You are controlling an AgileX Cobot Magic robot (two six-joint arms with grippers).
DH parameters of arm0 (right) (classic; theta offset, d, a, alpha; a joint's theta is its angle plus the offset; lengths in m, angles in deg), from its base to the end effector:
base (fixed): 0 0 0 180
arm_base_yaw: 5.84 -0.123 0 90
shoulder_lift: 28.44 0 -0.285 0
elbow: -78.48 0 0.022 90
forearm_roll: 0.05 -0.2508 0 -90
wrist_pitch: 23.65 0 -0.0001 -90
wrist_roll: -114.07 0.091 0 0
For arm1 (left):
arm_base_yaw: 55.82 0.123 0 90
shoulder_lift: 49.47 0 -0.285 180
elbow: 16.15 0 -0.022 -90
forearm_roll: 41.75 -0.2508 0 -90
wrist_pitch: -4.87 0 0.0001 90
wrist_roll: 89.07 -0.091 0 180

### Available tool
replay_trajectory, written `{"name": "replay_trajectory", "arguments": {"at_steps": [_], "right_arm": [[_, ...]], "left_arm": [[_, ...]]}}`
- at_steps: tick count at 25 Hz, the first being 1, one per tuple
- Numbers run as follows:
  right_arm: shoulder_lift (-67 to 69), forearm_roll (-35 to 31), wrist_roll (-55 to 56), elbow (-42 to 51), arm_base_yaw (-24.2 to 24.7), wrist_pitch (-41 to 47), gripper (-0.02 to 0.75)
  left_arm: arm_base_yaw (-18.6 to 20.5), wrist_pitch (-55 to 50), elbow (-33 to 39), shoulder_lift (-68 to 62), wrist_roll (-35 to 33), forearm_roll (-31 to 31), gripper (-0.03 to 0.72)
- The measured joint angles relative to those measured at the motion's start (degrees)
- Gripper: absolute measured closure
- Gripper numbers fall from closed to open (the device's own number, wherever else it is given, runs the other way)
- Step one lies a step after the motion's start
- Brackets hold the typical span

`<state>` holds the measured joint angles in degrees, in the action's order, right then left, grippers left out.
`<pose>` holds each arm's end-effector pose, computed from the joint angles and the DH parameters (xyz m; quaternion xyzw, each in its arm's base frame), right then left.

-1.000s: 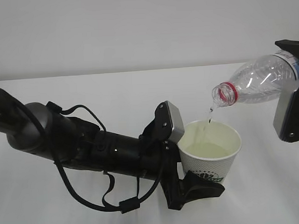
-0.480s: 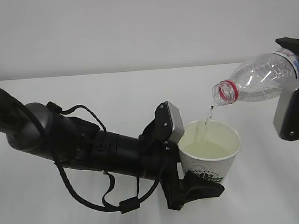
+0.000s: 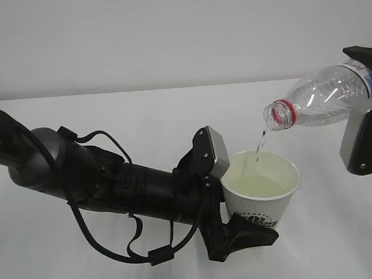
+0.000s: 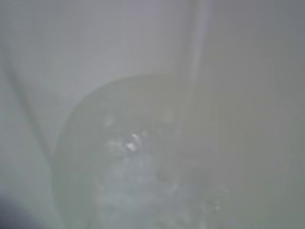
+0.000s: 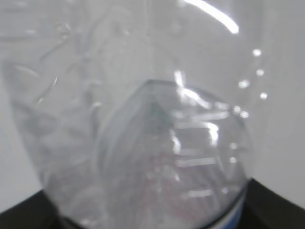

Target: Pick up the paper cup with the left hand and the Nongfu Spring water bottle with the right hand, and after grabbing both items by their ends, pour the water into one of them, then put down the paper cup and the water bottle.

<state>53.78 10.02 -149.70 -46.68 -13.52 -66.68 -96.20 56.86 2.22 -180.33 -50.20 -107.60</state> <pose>0.2349 0.0426 0.2296 -0.5830 0.4459 -0.4185 0.5349 0.2529 -0.3009 0.1011 0.5425 0.6227 -0.4310 0.3636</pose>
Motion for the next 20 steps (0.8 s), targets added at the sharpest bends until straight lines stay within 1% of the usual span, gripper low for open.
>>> {"name": "replay_trajectory", "arguments": {"at_steps": [20], "right_arm": [[0.0,-0.3,0.0,0.0,0.0,0.0,0.255]], "left_arm": [[0.0,-0.1,0.0,0.0,0.0,0.0,0.139]]}}
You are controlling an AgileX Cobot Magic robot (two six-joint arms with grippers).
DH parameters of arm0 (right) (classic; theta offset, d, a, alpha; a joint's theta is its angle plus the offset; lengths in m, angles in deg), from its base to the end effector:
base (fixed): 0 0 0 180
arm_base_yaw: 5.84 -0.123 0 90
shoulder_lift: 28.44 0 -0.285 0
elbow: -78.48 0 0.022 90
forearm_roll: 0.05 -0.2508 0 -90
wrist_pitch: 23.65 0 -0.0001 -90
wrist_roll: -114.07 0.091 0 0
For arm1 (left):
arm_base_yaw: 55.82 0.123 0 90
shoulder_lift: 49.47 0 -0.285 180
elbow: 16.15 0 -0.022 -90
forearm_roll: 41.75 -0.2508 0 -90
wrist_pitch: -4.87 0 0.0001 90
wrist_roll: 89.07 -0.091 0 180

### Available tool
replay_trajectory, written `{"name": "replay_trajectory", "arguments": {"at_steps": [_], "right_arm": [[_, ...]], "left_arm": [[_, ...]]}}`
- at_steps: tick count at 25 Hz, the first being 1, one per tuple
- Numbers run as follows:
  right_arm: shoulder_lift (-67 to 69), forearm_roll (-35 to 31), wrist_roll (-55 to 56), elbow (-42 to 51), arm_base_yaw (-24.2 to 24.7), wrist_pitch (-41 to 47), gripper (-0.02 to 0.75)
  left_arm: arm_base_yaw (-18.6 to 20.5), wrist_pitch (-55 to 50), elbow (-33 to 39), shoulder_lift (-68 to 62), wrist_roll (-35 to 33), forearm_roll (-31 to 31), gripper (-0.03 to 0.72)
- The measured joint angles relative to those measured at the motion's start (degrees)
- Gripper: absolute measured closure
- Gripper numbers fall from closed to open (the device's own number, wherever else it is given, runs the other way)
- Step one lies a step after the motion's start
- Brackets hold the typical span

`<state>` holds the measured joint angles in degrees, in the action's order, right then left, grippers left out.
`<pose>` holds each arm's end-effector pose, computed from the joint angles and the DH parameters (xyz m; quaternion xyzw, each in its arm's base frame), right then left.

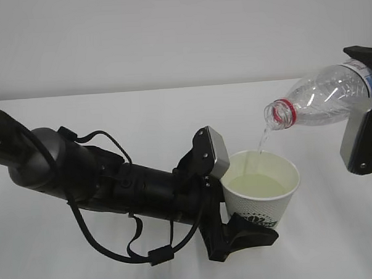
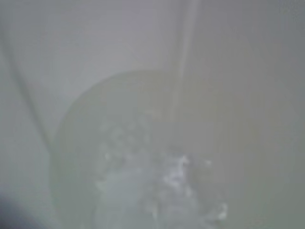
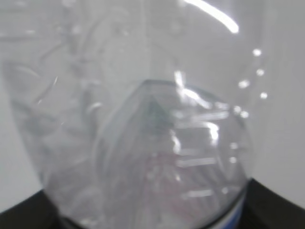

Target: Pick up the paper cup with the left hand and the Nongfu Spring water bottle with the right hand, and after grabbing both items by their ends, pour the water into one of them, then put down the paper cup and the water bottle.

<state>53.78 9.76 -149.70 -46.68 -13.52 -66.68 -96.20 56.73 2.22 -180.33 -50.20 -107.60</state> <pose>0.2349 0.0423 0.2296 -0.5815 0.4476 -0.4186 0.5350 0.2530 -0.3008 0.1009 0.5426 0.6234 -0.4300 0.3634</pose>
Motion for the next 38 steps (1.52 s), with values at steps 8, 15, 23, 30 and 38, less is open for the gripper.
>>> {"name": "replay_trajectory", "arguments": {"at_steps": [8,15,23,30,38], "right_arm": [[0.0,-1.3,1.3,0.0,0.0,0.0,0.255],[0.0,-2.0,5.7,0.0,0.0,-0.1,0.255],[0.0,-2.6,15.8,0.0,0.0,-0.1,0.255],[0.0,-2.5,26.3,0.0,0.0,-0.1,0.255],[0.0,-2.7,37.2,0.0,0.0,-0.8,0.255]], "left_arm": [[0.0,0.0,0.0,0.0,0.0,0.0,0.139],[0.0,0.0,0.0,-0.1,0.0,0.5,0.139],[0.0,0.1,0.0,-0.1,0.0,2.2,0.139],[0.0,0.2,0.0,-0.1,0.0,2.6,0.139],[0.0,0.3,0.0,-0.1,0.0,2.8,0.139]]}}
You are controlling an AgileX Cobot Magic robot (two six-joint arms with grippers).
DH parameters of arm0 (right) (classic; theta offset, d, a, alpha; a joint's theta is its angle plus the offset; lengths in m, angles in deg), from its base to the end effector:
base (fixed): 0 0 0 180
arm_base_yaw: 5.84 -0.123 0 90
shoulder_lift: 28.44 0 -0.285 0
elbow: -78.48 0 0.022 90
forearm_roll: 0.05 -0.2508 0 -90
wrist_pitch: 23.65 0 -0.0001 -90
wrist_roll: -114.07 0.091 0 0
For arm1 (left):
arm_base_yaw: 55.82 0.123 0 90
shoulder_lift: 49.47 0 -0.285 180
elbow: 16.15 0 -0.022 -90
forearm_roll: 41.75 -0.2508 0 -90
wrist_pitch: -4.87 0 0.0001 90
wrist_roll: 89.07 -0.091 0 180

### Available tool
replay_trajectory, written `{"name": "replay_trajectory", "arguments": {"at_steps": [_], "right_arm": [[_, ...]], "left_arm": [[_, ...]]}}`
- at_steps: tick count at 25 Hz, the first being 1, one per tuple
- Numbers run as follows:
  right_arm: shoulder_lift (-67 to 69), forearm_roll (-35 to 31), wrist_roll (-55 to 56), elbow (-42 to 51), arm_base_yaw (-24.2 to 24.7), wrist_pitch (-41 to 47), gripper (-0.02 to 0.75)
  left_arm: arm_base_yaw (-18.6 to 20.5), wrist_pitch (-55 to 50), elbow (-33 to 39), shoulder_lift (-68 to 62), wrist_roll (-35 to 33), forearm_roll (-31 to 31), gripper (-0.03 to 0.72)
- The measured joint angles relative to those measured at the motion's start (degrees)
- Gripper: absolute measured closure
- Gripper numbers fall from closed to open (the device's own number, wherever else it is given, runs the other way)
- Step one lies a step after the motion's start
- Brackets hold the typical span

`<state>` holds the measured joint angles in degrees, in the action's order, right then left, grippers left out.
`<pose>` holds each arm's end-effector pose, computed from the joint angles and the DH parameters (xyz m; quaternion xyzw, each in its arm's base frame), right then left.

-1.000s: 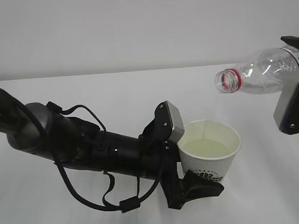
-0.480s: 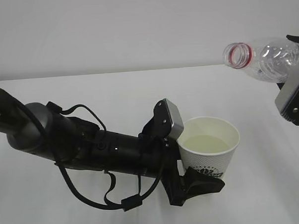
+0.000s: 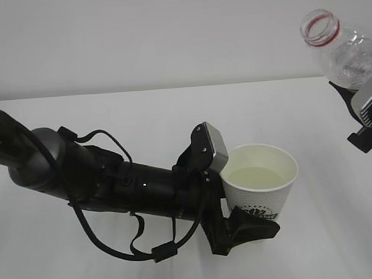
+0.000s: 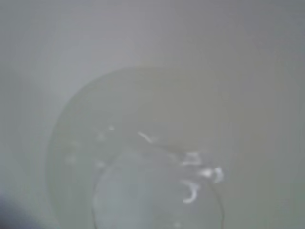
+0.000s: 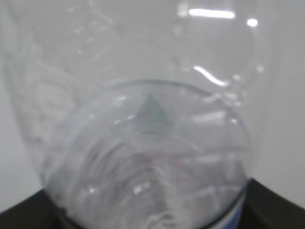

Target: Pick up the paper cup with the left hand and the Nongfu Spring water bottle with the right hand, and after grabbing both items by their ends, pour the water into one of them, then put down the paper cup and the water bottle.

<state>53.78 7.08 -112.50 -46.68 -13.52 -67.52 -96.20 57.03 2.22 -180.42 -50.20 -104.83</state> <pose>0.2357 0.0397 0.2313 -0.3859 0.6170 -0.2278 0.6469 0.2557 -0.3015 0.1023 0.5223 0.6323 -0.4347 0.3721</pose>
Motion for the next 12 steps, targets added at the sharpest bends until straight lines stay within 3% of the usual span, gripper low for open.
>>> {"name": "replay_trajectory", "arguments": {"at_steps": [12], "right_arm": [[0.0,0.0,22.4,0.2,0.0,-4.6,0.255]], "left_arm": [[0.0,0.0,0.0,0.0,0.0,0.1,0.139]]}}
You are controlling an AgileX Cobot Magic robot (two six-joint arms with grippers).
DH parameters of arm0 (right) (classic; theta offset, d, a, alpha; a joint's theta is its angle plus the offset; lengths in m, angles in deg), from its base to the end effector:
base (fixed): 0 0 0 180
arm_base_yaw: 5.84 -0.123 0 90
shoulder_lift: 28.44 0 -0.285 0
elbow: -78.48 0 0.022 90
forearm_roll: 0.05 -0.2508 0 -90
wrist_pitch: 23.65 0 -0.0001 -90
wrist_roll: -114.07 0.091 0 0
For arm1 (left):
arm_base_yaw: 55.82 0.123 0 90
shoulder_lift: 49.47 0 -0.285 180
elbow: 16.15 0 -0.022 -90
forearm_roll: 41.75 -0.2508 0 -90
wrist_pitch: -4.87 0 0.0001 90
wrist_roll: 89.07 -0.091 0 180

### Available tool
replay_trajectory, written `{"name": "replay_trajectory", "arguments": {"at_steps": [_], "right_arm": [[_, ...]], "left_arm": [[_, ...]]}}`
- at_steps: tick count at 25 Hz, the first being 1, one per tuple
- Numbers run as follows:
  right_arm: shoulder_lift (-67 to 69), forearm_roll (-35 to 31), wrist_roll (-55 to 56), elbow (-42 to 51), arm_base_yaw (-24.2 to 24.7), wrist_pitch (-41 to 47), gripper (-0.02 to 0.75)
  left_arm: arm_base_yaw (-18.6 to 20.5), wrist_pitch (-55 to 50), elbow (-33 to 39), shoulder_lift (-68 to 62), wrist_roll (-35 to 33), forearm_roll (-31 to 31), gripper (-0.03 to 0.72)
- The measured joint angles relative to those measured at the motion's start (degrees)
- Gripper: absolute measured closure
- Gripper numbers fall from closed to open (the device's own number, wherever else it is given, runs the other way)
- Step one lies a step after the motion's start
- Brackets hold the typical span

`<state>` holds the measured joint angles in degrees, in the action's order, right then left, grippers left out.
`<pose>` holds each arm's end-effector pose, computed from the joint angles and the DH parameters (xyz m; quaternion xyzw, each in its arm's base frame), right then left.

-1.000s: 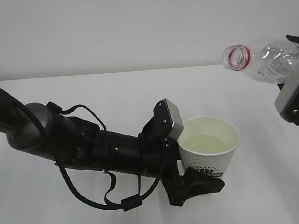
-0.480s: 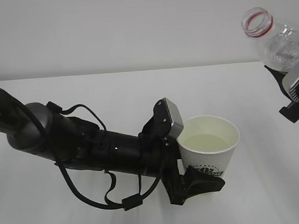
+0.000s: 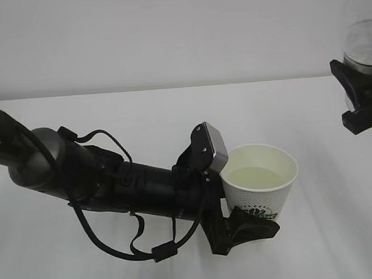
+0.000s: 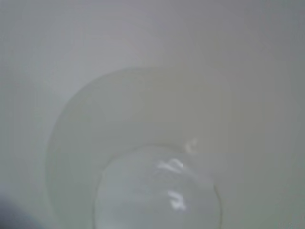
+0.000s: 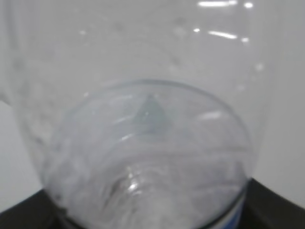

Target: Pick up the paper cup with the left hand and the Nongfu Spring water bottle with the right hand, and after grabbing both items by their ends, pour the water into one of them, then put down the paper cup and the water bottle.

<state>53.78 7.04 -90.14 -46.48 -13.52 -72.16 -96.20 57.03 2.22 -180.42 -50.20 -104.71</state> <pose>0.2351 0.0402 0.2376 -0.2511 0.6542 -0.0995 0.7064 0.2559 -0.3016 0.1024 0.5214 0.6327 -0.4348 0.3725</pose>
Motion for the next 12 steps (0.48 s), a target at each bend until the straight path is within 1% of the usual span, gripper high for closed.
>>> {"name": "replay_trajectory", "arguments": {"at_steps": [5,12], "right_arm": [[0.0,0.0,7.6,1.7,0.0,-3.1,0.255],[0.0,-2.4,15.9,6.2,0.0,-8.0,0.255]], "left_arm": [[0.0,-0.2,0.0,0.0,0.0,0.0,0.139],[0.0,-0.2,0.0,0.0,0.0,0.0,0.139]]}}
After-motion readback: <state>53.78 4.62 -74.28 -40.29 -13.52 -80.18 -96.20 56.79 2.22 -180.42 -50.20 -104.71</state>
